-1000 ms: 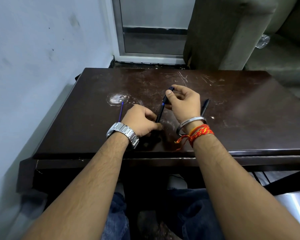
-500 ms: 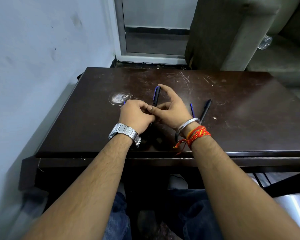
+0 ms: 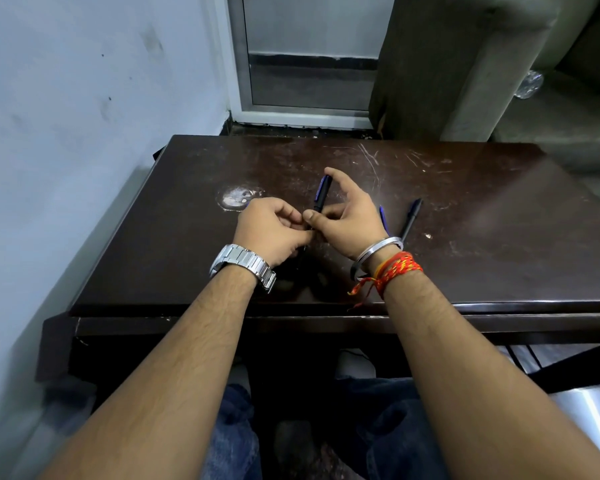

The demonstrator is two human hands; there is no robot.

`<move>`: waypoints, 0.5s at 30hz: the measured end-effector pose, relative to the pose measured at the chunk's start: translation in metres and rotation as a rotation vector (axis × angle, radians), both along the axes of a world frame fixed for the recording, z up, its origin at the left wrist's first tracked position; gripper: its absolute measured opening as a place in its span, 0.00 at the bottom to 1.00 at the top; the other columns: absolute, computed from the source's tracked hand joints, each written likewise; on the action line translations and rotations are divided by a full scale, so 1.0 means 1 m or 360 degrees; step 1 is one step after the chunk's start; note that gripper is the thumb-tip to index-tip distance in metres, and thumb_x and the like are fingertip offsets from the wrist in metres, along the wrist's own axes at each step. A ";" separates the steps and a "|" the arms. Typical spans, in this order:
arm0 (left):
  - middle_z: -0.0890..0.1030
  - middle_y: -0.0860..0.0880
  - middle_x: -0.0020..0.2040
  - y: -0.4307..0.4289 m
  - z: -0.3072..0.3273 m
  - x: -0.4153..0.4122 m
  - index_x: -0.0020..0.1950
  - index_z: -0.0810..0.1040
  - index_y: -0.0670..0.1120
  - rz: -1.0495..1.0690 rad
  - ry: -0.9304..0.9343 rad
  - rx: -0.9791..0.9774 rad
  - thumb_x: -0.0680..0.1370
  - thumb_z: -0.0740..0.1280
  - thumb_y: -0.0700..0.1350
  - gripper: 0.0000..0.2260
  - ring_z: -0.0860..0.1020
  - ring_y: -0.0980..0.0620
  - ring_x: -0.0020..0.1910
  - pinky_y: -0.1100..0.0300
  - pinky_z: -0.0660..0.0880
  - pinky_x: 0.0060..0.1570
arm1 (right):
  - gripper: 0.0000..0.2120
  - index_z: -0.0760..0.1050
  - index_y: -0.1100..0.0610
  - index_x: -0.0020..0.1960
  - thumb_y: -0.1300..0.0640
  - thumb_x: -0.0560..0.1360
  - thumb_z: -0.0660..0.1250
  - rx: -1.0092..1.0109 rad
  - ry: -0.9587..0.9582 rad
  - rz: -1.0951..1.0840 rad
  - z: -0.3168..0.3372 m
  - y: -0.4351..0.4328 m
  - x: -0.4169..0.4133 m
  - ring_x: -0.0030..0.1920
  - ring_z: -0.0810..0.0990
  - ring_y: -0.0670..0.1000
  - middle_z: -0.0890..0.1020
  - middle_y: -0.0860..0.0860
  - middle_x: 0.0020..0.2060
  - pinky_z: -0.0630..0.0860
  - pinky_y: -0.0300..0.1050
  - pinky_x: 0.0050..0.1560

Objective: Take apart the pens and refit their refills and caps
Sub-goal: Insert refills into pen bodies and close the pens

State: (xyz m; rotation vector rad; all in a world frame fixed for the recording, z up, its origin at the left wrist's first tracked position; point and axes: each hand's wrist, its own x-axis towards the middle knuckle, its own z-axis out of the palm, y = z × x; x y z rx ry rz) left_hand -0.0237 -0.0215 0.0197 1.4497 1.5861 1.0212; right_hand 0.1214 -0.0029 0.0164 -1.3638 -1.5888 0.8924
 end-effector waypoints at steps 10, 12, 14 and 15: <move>0.85 0.50 0.31 -0.001 0.000 -0.002 0.45 0.79 0.47 0.0015 0.0022 0.0041 0.64 0.80 0.37 0.15 0.82 0.54 0.27 0.62 0.77 0.26 | 0.36 0.64 0.50 0.73 0.59 0.70 0.76 -0.0088 0.0103 -0.0014 -0.003 0.001 -0.001 0.32 0.82 0.49 0.85 0.60 0.39 0.81 0.44 0.38; 0.85 0.51 0.32 0.002 -0.001 -0.004 0.46 0.80 0.47 0.0066 0.0049 0.0018 0.63 0.81 0.39 0.15 0.83 0.55 0.29 0.63 0.76 0.27 | 0.40 0.58 0.49 0.76 0.58 0.71 0.76 -0.0144 0.0162 -0.0011 -0.007 0.001 -0.003 0.33 0.83 0.47 0.85 0.57 0.38 0.80 0.41 0.38; 0.85 0.52 0.34 0.005 -0.004 -0.006 0.46 0.81 0.46 0.0125 0.0098 -0.0033 0.63 0.81 0.41 0.16 0.84 0.53 0.31 0.62 0.79 0.30 | 0.44 0.52 0.49 0.78 0.56 0.71 0.75 -0.0203 0.0193 -0.0057 -0.012 0.002 -0.007 0.37 0.85 0.47 0.86 0.54 0.39 0.82 0.44 0.44; 0.85 0.51 0.36 0.007 -0.005 -0.007 0.46 0.81 0.47 0.0159 0.0152 -0.0062 0.62 0.82 0.43 0.17 0.84 0.52 0.33 0.60 0.81 0.34 | 0.44 0.52 0.50 0.78 0.55 0.71 0.75 -0.0221 0.0200 -0.0106 -0.013 0.003 -0.007 0.38 0.85 0.48 0.86 0.53 0.39 0.83 0.47 0.47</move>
